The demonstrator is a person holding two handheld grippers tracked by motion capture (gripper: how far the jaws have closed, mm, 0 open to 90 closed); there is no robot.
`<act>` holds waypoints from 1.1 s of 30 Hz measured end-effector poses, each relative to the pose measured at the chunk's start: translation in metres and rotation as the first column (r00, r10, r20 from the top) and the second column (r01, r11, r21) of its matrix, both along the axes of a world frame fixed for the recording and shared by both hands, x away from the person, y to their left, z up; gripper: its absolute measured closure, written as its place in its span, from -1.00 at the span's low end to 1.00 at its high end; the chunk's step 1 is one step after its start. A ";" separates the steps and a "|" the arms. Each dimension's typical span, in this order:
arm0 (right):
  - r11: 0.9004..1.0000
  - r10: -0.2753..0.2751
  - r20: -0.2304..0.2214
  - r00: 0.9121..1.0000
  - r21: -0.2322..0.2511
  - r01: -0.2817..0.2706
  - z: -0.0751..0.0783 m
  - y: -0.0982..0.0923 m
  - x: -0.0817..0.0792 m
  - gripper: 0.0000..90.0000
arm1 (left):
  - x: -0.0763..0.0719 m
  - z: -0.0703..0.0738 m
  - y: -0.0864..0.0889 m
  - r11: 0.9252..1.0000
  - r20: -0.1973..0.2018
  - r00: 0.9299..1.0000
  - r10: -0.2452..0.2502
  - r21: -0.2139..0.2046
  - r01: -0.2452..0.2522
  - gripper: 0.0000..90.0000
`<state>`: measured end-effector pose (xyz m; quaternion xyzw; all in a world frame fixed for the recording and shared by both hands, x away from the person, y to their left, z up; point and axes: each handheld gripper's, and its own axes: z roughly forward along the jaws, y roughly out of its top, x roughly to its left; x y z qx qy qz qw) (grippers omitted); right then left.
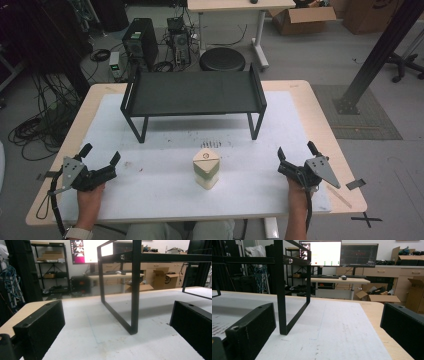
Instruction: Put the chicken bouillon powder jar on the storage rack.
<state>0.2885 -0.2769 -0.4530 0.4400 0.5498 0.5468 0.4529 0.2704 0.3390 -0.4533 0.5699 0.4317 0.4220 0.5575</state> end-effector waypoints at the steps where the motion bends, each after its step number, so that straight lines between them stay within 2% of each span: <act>1: 1.000 0.000 0.000 1.000 0.001 0.000 0.000 0.000 0.000 -1.00 | 0.000 0.000 0.000 1.000 -0.001 1.000 0.000 0.001 0.000 -0.99; 15: 1.000 0.000 -0.005 1.000 0.004 0.000 0.000 0.000 0.001 -1.00 | 0.000 0.000 0.000 1.000 0.000 1.000 -0.001 0.004 0.001 -0.99; 22: 1.000 0.010 -0.028 1.000 0.007 -0.010 0.002 -0.001 0.002 -1.00 | 0.000 0.000 0.000 1.000 0.000 1.000 0.001 0.006 -0.001 -0.99; 24: 1.000 0.014 -0.046 0.999 -0.003 -0.014 0.004 -0.001 0.002 -1.00 | 0.000 0.000 0.000 1.000 0.002 1.000 0.001 0.004 -0.001 -0.99; 33: 0.998 0.054 -0.040 0.998 0.014 -0.054 0.020 0.003 -0.008 -1.00 | 0.000 0.000 0.000 1.000 0.003 1.000 0.001 0.003 -0.001 -0.99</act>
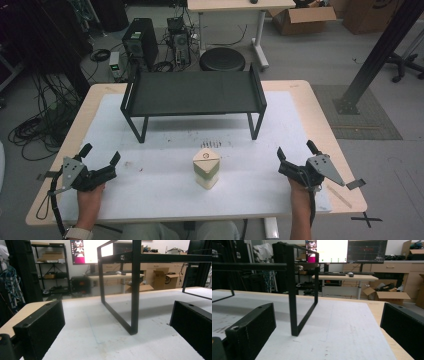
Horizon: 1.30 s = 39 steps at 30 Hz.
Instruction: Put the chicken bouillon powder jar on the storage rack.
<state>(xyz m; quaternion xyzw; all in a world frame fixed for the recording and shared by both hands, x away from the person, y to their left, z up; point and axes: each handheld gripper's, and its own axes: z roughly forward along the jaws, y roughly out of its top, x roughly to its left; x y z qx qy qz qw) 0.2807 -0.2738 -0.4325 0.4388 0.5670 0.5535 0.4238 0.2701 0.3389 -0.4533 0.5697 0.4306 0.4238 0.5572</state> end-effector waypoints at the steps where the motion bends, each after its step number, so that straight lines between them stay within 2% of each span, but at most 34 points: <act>1: 1.000 0.009 0.001 1.000 0.002 -0.009 0.002 0.001 -0.001 -1.00 | 0.000 0.000 0.000 1.000 0.000 1.000 0.000 0.003 0.000 -0.99; 4: 1.000 0.026 0.002 1.000 0.003 -0.026 0.007 0.003 -0.004 -1.00 | 0.000 0.000 0.000 1.000 0.000 1.000 0.000 0.004 0.000 -0.99; 6: 0.998 0.067 0.000 0.998 0.009 -0.067 0.013 0.006 -0.008 -1.00 | 0.000 0.000 0.000 1.000 0.001 1.000 0.000 0.002 0.000 -0.99; 9: 0.995 0.097 0.003 0.995 0.006 -0.097 0.019 0.010 -0.012 -1.00 | 0.000 0.000 0.000 1.000 0.002 1.000 0.000 0.001 0.000 -0.99; 24: 0.973 0.232 -0.001 0.973 0.009 -0.232 0.039 0.033 -0.031 -1.00 | 0.000 0.000 0.000 1.000 0.002 1.000 0.001 0.000 -0.001 -0.99; 30: 0.955 0.295 -0.003 0.955 0.005 -0.295 0.049 0.051 -0.038 -1.00 | 0.000 0.000 0.000 1.000 0.001 1.000 0.001 0.003 -0.001 -0.99; 31: 0.955 0.295 -0.003 0.955 0.005 -0.295 0.049 0.051 -0.038 -1.00 | 0.000 0.000 0.000 1.000 0.001 1.000 0.001 0.003 -0.001 -0.99; 32: 0.950 0.313 -0.006 0.950 -0.001 -0.313 0.051 0.057 -0.039 -1.00 | 0.000 0.000 0.000 1.000 0.002 1.000 0.001 0.002 -0.001 -0.99; 33: 0.950 0.313 -0.006 0.950 -0.001 -0.313 0.051 0.057 -0.039 -1.00 | 0.000 0.000 0.000 1.000 0.002 1.000 0.001 0.002 -0.001 -0.99; 34: 0.943 0.332 -0.009 0.943 -0.005 -0.333 0.053 0.064 -0.040 -1.00 | 0.000 0.000 0.000 1.000 0.002 1.000 0.001 0.000 -0.001 -0.99; 36: 0.936 0.353 -0.015 0.936 -0.010 -0.353 0.054 0.071 -0.042 -1.00 | 0.000 0.000 0.000 1.000 0.002 1.000 0.001 0.000 -0.001 -0.99; 37: 0.936 0.353 -0.015 0.936 -0.010 -0.353 0.054 0.071 -0.042 -1.00 | 0.000 0.000 0.000 1.000 0.001 1.000 0.001 0.001 -0.001 -0.99; 38: 0.927 0.374 -0.022 0.927 -0.011 -0.375 0.054 0.078 -0.043 -1.00 | 0.000 0.000 0.000 1.000 0.002 1.000 0.001 0.001 -0.001 -0.99; 39: 0.923 0.384 -0.025 0.923 -0.012 -0.385 0.054 0.081 -0.043 -1.00 | 0.000 0.000 0.000 1.000 0.002 1.000 0.001 0.000 -0.001 -0.99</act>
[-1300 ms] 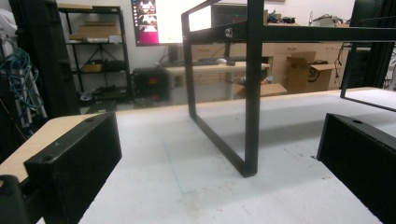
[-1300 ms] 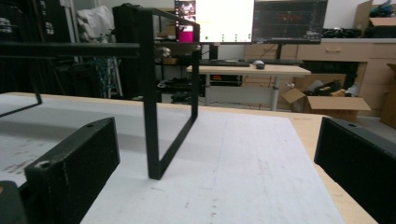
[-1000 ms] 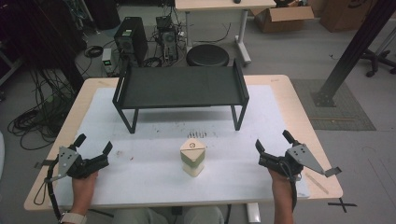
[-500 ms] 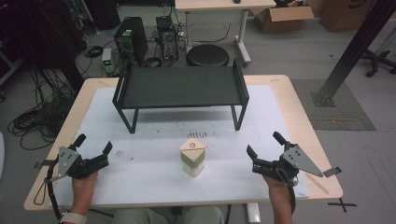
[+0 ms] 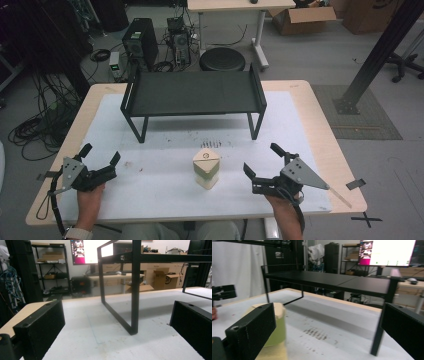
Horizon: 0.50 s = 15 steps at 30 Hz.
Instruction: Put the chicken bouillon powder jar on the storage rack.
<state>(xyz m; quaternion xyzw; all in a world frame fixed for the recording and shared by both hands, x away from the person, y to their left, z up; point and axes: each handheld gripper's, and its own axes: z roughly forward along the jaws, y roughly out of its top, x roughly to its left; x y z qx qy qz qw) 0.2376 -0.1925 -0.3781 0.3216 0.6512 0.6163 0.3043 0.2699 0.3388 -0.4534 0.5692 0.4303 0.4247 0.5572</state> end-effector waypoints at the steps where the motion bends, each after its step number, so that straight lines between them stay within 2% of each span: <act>1: 1.000 0.010 -0.002 1.000 0.001 -0.010 0.000 0.003 0.000 -1.00 | 0.000 0.000 0.000 1.000 0.000 1.000 0.000 0.000 0.000 -0.99; 10: 0.996 0.088 -0.031 0.996 -0.012 -0.088 -0.002 0.028 -0.001 -1.00 | 0.000 0.000 0.000 1.000 0.000 1.000 0.000 0.000 0.000 -0.99; 15: 0.991 0.128 -0.054 0.990 -0.041 -0.130 -0.006 0.045 0.000 -1.00 | 0.000 0.000 0.000 1.000 0.001 1.000 0.000 -0.002 0.000 -0.99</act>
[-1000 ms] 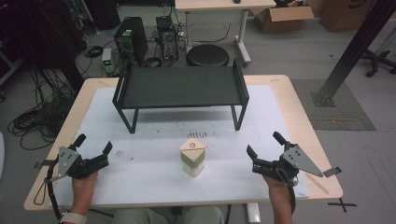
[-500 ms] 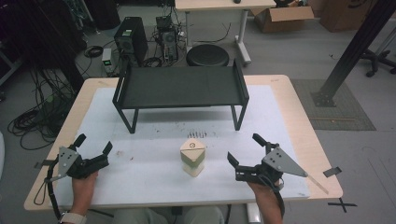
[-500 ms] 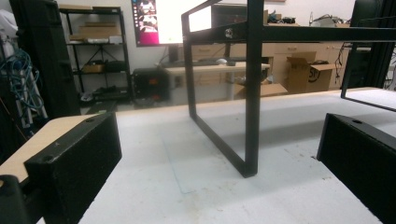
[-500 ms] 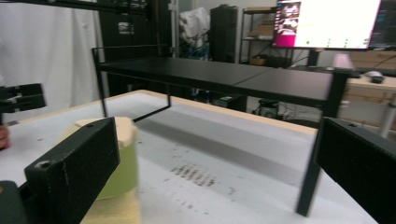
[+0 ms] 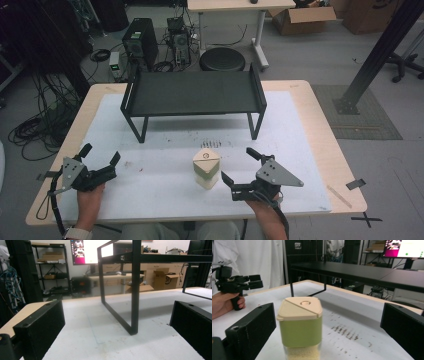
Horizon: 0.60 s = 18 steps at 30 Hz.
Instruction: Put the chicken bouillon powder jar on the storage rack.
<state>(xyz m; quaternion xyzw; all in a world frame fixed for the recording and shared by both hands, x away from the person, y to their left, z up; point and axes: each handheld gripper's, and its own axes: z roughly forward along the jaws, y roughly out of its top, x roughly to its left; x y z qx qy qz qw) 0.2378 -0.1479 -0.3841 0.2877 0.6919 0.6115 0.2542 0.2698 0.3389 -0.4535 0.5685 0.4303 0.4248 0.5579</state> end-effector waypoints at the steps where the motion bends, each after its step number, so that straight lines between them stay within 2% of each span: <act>1: 1.000 0.000 0.000 1.000 0.000 0.000 0.000 0.000 0.000 -1.00 | 0.000 0.000 0.000 1.000 0.000 1.000 0.000 0.000 0.000 -0.99; 12: 0.998 0.052 -0.056 0.997 -0.036 -0.054 -0.013 0.021 0.004 -1.00 | 0.000 0.000 0.000 1.000 0.003 1.000 0.000 -0.001 0.000 -0.99; 18: 0.996 0.062 -0.078 0.995 -0.054 -0.067 -0.020 0.029 0.007 -1.00 | 0.000 0.000 0.000 1.000 0.004 1.000 0.000 -0.002 0.000 -0.99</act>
